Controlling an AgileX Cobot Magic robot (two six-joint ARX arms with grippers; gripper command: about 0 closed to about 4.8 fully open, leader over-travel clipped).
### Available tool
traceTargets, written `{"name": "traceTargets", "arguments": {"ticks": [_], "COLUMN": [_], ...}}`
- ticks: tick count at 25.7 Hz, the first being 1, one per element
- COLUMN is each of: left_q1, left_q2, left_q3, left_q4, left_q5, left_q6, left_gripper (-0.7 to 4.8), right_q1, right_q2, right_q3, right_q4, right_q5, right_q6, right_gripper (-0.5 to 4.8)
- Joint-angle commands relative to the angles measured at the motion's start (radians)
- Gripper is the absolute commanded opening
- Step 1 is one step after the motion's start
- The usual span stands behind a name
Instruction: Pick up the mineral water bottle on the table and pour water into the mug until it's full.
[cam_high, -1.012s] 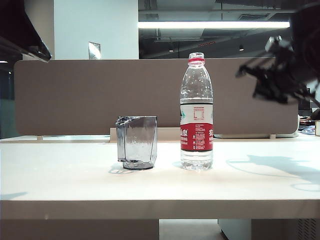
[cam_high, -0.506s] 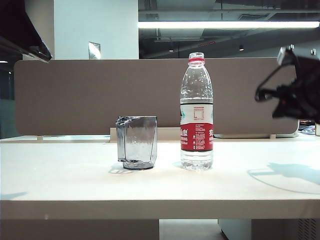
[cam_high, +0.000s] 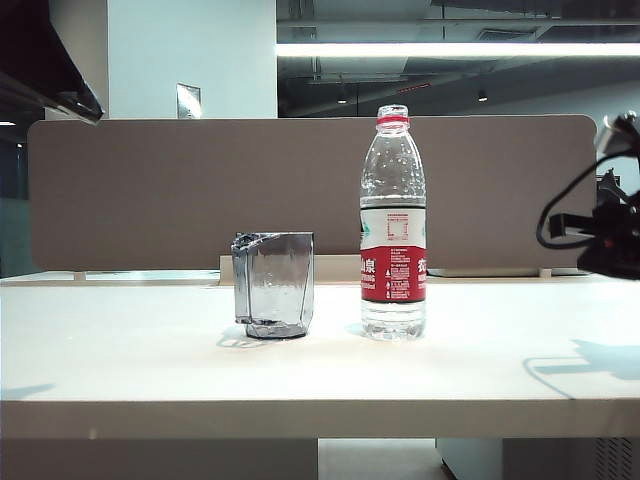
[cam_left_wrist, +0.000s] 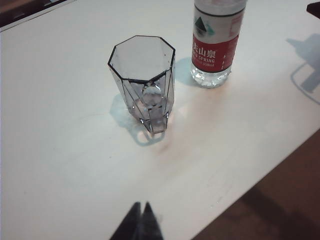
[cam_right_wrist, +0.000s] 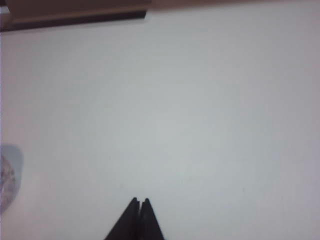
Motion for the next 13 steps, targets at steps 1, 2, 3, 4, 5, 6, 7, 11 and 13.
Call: {"name": "traceTargets", "arguments": {"ticks": [1,2,3,4,5,6,7,11,13], "left_q1": [0.001,0.001,0.001,0.001,0.001,0.001,0.001,0.001,0.001], "left_q2": [-0.002,-0.002,-0.002,-0.002,-0.002,-0.002,-0.002,-0.002,-0.002], "left_q3": [0.002,0.002,0.002,0.002,0.002,0.002,0.002,0.002,0.002], "left_q4": [0.009,0.009,0.009,0.009,0.009,0.009,0.009,0.009,0.009], "left_q5": [0.000,0.000,0.000,0.000,0.000,0.000,0.000,0.000,0.000], "left_q6": [0.000,0.000,0.000,0.000,0.000,0.000,0.000,0.000,0.000], "left_gripper": [-0.03,-0.03,-0.02,-0.02,-0.02,-0.02,-0.02,-0.02,-0.02], "right_q1": [0.061,0.098,0.122,0.153,0.169,0.184,0.185,0.185,0.185], "right_q2": [-0.004,-0.004,-0.004,-0.004,-0.004,-0.004,-0.002,-0.002,-0.002], "right_q3": [0.004,0.004,0.004,0.004,0.005,0.006,0.006,0.006,0.006], "right_q4": [0.089,0.096,0.101,0.120,0.137,0.153,0.166,0.177,0.179], "right_q5": [0.103,0.131,0.135,0.134,0.135,0.134,0.132,0.127,0.127], "right_q6": [-0.077,-0.137,-0.166,-0.191,-0.193,-0.192,-0.183,-0.113,-0.082], "right_gripper": [0.22,0.22,0.22,0.23,0.24,0.39,0.61,1.18,1.17]}}
